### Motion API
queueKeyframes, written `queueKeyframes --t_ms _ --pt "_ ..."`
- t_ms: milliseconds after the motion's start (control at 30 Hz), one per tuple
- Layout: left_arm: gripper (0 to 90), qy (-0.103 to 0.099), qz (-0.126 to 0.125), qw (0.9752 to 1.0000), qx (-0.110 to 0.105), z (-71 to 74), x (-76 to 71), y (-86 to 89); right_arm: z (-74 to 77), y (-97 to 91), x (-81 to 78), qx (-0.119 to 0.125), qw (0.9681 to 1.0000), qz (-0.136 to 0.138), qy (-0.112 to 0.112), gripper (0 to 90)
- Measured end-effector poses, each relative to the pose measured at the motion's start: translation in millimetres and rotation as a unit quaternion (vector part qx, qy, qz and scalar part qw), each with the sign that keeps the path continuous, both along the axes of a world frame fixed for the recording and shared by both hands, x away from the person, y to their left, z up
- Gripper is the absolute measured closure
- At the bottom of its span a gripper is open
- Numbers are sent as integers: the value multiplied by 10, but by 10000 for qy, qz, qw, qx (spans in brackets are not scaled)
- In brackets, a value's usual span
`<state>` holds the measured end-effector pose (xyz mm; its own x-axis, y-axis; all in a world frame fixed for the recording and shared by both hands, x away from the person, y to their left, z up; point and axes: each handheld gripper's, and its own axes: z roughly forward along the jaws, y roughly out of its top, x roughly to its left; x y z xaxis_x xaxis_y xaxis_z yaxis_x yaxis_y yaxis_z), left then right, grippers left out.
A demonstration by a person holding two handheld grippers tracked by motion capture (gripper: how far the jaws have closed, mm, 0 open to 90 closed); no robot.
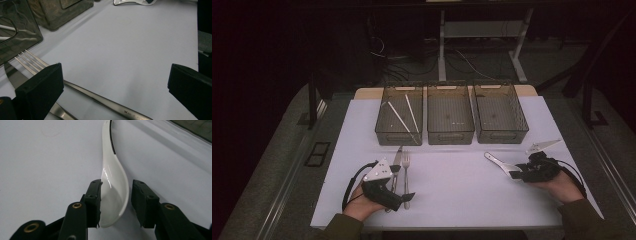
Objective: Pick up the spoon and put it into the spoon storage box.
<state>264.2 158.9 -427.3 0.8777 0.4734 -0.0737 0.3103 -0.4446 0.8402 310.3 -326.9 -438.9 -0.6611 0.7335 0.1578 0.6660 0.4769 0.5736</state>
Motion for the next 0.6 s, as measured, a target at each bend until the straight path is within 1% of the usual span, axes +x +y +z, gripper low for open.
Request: queueKeyframes --t_ms 167,233,367,433,600 --pt "0 -2 4 10000 8 0 0 -2 13 42 -16 -104 9999 138 1 650" --pt "0 -5 1 10000 9 0 0 -3 15 63 -23 -161 9997 185 -15 654" --pt "0 -10 6 10000 -4 -2 -2 -7 23 84 -25 -225 9996 173 -13 666" --pt "0 -9 9 10000 -5 -3 -2 -9 29 92 -28 -265 9995 181 -31 686" --pt "0 -9 8 10000 0 -2 -2 -10 49 118 -39 -359 9991 195 -137 742"
